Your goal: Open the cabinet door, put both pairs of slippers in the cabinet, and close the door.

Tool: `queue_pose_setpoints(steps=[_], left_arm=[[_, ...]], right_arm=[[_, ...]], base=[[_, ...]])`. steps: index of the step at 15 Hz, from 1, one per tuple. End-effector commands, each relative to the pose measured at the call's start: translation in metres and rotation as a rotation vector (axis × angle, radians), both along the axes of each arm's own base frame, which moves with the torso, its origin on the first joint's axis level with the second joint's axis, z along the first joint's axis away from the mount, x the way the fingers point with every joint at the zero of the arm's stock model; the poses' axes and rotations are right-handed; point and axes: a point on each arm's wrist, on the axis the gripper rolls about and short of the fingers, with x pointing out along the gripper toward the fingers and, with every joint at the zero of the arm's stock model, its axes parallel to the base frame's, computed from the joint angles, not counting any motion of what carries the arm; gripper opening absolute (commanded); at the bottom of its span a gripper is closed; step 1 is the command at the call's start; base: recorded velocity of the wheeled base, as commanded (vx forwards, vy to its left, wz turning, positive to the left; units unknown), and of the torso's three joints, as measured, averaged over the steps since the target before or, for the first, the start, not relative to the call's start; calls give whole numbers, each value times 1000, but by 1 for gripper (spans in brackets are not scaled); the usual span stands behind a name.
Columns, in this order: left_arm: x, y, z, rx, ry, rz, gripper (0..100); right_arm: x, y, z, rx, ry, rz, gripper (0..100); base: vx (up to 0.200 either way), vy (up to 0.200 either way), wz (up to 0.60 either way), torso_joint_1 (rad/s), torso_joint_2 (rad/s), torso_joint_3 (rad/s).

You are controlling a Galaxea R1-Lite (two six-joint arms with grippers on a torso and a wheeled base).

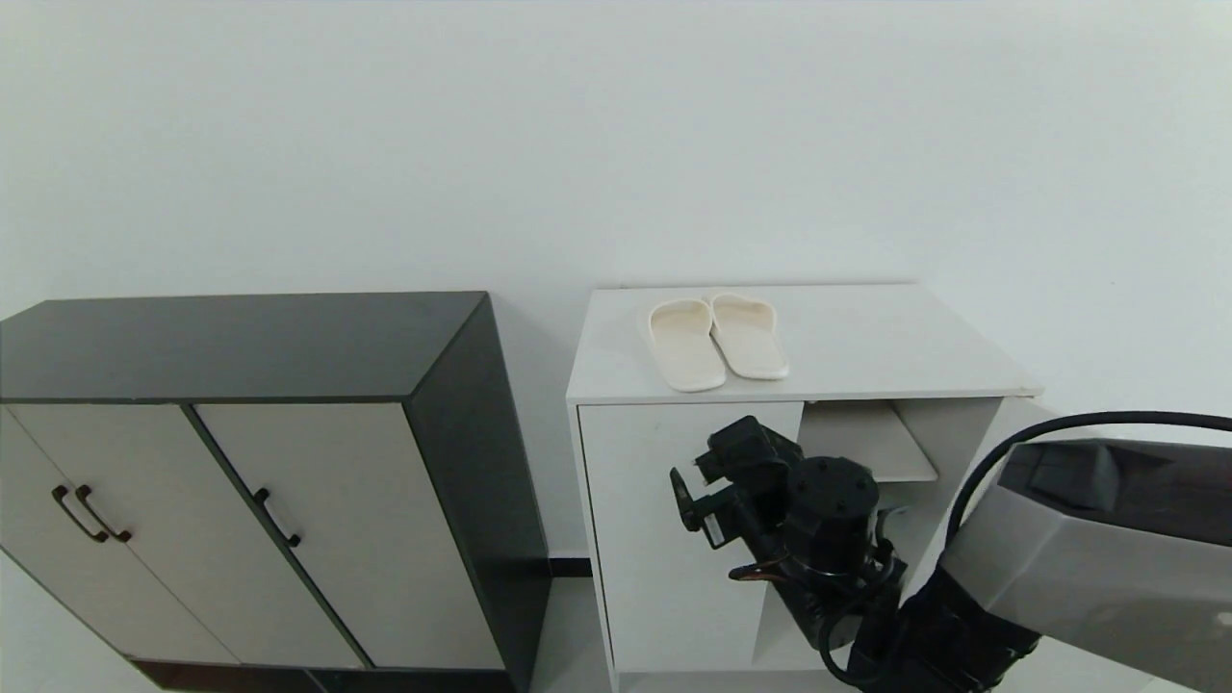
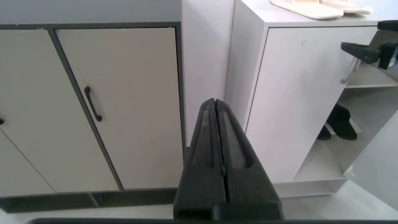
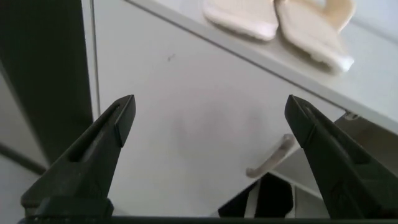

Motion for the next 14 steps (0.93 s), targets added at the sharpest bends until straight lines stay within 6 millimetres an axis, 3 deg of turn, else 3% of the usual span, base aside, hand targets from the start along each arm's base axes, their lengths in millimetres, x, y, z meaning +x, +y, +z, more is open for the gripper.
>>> queue_pose_setpoints(steps=[1, 4, 6, 8, 12, 14], left_arm=[[0, 0, 0, 1, 2, -1, 0], [0, 0, 0, 2, 1, -1, 0], [0, 0, 0, 1, 2, -1, 0], [0, 0, 0, 1, 2, -1, 0], [0, 0, 0, 1, 2, -1, 0], [0, 0, 0, 1, 2, -1, 0]], right_arm=[[-17, -10, 51, 67, 38, 12, 100], [-38, -8, 95, 163, 178, -40, 100], [-37, 1, 119, 256, 199, -106, 100], [-30, 4, 124, 281, 190, -148, 100], [-12, -3, 111, 262, 190, -241, 100], [-11, -3, 110, 265, 189, -243, 100]], base=[[0, 0, 0, 0, 0, 0], [0, 0, 0, 0, 0, 0], [0, 0, 0, 0, 0, 0], [0, 0, 0, 0, 0, 0], [0, 0, 0, 0, 0, 0], [200, 0, 0, 2, 2, 0]])
